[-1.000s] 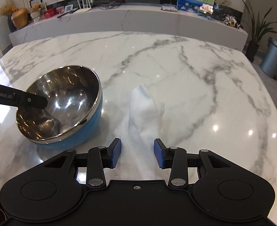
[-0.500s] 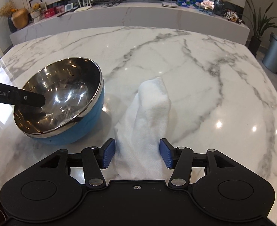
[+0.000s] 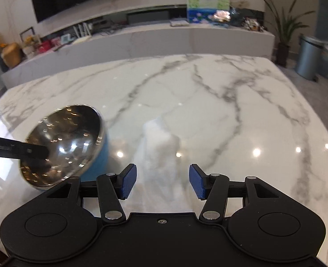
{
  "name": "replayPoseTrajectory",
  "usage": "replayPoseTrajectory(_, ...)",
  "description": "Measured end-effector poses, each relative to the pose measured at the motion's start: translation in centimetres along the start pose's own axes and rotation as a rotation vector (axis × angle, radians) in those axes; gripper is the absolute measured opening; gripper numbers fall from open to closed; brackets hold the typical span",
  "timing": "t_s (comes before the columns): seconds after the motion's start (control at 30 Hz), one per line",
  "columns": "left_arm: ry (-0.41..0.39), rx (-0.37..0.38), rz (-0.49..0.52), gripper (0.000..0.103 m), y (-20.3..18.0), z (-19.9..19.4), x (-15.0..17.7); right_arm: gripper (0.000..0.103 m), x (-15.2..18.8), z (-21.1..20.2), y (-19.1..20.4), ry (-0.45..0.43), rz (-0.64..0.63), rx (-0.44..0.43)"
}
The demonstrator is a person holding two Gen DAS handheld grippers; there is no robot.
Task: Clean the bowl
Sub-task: 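Lower the white cloth onto the table beside the bowl and open the right tool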
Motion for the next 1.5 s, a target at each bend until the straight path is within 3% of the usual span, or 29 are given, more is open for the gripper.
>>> replayPoseTrajectory(0.13,0.0,-0.001,-0.001,0.034,0.0,0.0,0.0,0.051,0.7,1.1,1.0,0.043,-0.066,0.009)
replayPoseTrajectory(0.37,0.004,0.003,0.002,0.034,0.0,0.0,0.1,0.051,0.8,0.6,3.0,0.021,-0.175,0.01)
replayPoseTrajectory(0.7,0.006,0.002,0.002,0.034,0.1,0.1,0.0,0.053,0.7,0.7,3.3,0.037,-0.137,-0.021)
replayPoseTrajectory(1.07,0.008,-0.002,0.004,0.036,0.0,0.1,0.2,0.061,1.5,1.9,4.2,0.06,-0.151,0.001)
replayPoseTrajectory(1.23,0.011,-0.001,0.001,0.038,0.0,0.2,0.3,0.075,2.1,2.1,4.9,0.057,-0.201,-0.005)
replayPoseTrajectory(1.5,0.013,-0.006,0.002,0.039,0.0,0.1,0.3,0.08,2.2,2.2,5.1,0.053,-0.21,-0.01)
Point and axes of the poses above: each gripper's, at about its wrist camera, not at the fingertips, and z roughly the way its jaws point, y to its left, x to its underside, the point moved 2 cm from there along z, roughly the way its jaws point, and after that the axes turned 1 degree about x, right-handed, at the moved point
